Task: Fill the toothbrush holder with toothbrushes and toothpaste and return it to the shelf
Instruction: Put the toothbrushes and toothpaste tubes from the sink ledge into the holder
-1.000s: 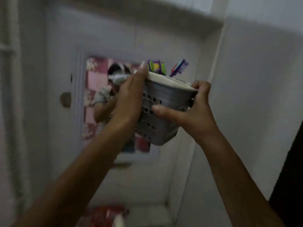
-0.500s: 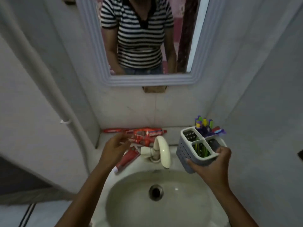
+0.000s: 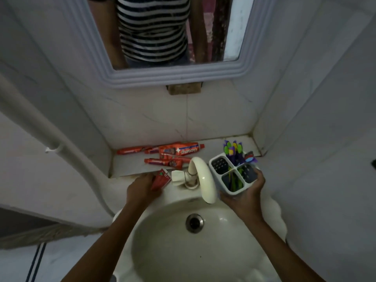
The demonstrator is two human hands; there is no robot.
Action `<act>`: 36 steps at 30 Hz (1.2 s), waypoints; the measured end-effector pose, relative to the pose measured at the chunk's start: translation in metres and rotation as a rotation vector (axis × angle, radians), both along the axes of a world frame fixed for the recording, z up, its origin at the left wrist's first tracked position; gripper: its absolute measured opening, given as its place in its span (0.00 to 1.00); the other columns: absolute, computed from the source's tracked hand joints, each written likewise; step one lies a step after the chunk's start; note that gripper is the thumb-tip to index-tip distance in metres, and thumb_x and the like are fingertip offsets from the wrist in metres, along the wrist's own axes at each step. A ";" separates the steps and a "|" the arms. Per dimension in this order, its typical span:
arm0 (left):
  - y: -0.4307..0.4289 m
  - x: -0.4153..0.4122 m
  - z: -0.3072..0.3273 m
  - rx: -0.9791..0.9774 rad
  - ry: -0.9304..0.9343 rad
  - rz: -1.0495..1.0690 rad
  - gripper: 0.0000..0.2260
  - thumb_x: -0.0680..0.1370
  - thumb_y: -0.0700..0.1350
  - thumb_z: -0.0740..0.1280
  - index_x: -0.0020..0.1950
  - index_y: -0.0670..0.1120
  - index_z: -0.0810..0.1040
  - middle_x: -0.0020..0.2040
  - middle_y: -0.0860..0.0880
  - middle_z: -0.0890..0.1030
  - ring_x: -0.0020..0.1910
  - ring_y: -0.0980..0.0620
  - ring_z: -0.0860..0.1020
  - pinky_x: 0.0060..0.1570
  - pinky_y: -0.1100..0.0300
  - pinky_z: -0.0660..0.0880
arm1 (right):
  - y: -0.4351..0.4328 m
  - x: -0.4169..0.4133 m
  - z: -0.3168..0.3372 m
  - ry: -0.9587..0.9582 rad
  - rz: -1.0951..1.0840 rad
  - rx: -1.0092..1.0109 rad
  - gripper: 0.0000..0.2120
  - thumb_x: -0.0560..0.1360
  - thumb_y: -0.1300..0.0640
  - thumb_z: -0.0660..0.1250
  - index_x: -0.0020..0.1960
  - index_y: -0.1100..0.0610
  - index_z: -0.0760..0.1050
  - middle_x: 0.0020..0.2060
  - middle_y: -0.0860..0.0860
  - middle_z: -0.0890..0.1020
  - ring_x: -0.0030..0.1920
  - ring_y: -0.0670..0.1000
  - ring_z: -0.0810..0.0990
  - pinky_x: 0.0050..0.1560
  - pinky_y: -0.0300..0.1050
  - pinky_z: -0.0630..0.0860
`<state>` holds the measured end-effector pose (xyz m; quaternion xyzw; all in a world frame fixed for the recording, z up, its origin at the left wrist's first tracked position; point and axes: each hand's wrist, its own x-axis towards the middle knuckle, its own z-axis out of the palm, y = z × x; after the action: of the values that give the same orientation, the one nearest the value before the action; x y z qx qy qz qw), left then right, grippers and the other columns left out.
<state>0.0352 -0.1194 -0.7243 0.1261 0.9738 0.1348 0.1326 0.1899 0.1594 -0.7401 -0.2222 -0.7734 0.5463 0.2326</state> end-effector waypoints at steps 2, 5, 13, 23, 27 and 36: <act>0.002 -0.001 0.004 0.006 -0.003 0.000 0.19 0.69 0.51 0.72 0.58 0.50 0.76 0.51 0.47 0.84 0.49 0.46 0.81 0.43 0.55 0.78 | 0.003 0.003 -0.001 0.047 0.039 -0.002 0.64 0.57 0.65 0.89 0.80 0.46 0.52 0.77 0.56 0.65 0.75 0.54 0.74 0.68 0.45 0.80; -0.001 -0.003 0.026 0.106 0.131 0.072 0.14 0.71 0.53 0.72 0.53 0.49 0.76 0.42 0.45 0.85 0.41 0.44 0.82 0.39 0.55 0.78 | 0.005 0.004 0.000 0.029 0.018 0.002 0.63 0.56 0.55 0.89 0.77 0.34 0.51 0.80 0.56 0.62 0.78 0.55 0.72 0.69 0.64 0.79; 0.085 -0.009 0.169 1.008 0.070 0.035 0.14 0.73 0.48 0.74 0.56 0.45 0.81 0.45 0.51 0.85 0.43 0.55 0.84 0.44 0.62 0.80 | 0.007 0.004 -0.009 -0.032 0.013 0.010 0.67 0.55 0.58 0.89 0.80 0.36 0.50 0.79 0.54 0.64 0.78 0.56 0.73 0.68 0.69 0.78; 0.160 0.007 0.142 0.909 -0.224 -0.199 0.10 0.70 0.47 0.76 0.47 0.46 0.81 0.44 0.44 0.85 0.43 0.47 0.83 0.50 0.43 0.81 | -0.001 0.002 -0.001 -0.034 -0.013 -0.008 0.63 0.56 0.54 0.86 0.77 0.35 0.50 0.76 0.50 0.67 0.74 0.42 0.74 0.71 0.46 0.79; 0.160 -0.001 0.136 0.800 -0.176 -0.235 0.08 0.70 0.48 0.76 0.44 0.47 0.80 0.40 0.45 0.84 0.39 0.46 0.82 0.44 0.46 0.80 | -0.004 0.003 0.001 -0.024 -0.024 -0.078 0.64 0.60 0.60 0.88 0.82 0.39 0.50 0.79 0.50 0.67 0.77 0.50 0.72 0.75 0.58 0.74; 0.104 -0.033 0.101 0.774 -0.211 -0.076 0.07 0.74 0.42 0.72 0.51 0.45 0.85 0.49 0.49 0.86 0.49 0.51 0.83 0.52 0.56 0.78 | 0.000 0.002 -0.003 0.032 -0.027 -0.063 0.66 0.58 0.59 0.88 0.80 0.34 0.50 0.78 0.52 0.66 0.76 0.51 0.73 0.74 0.65 0.75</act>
<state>0.0017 -0.0151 -0.6235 0.1881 0.8267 0.4990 0.1793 0.1915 0.1598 -0.7435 -0.2308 -0.7490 0.5706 0.2453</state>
